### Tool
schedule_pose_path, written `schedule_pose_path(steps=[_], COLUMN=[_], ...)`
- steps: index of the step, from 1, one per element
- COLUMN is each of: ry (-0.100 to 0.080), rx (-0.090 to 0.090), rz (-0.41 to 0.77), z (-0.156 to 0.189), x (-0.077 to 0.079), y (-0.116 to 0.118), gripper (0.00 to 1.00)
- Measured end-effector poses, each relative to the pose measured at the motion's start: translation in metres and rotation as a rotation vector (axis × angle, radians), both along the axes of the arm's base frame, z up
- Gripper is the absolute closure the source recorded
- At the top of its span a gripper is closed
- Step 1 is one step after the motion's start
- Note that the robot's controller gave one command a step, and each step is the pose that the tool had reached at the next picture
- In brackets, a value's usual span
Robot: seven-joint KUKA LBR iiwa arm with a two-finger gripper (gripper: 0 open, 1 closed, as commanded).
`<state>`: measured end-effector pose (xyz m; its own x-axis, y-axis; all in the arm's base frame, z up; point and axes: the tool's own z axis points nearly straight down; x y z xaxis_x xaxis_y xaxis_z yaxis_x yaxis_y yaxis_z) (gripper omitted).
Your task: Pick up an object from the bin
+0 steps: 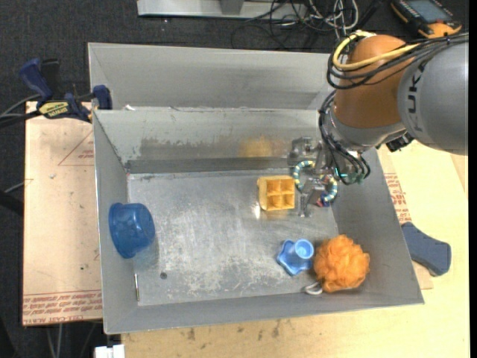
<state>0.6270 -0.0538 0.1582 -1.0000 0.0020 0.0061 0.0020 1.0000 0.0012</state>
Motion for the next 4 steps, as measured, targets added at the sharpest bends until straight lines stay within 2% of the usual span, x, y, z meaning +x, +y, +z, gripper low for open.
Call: schedule_pose_path(steps=[1, 2, 3, 4], ry=[-0.008, -0.013, -0.013, -0.018], rx=[-0.001, -0.002, -0.002, -0.002], rz=[0.001, 0.040, 0.041, 0.053], z=[0.005, -0.083, -0.083, 0.100], x=[0.002, 0.010, 0.010, 0.006], y=[0.000, 0.018, 0.018, 0.003], gripper=[0.00, 1.00, 1.00, 1.00])
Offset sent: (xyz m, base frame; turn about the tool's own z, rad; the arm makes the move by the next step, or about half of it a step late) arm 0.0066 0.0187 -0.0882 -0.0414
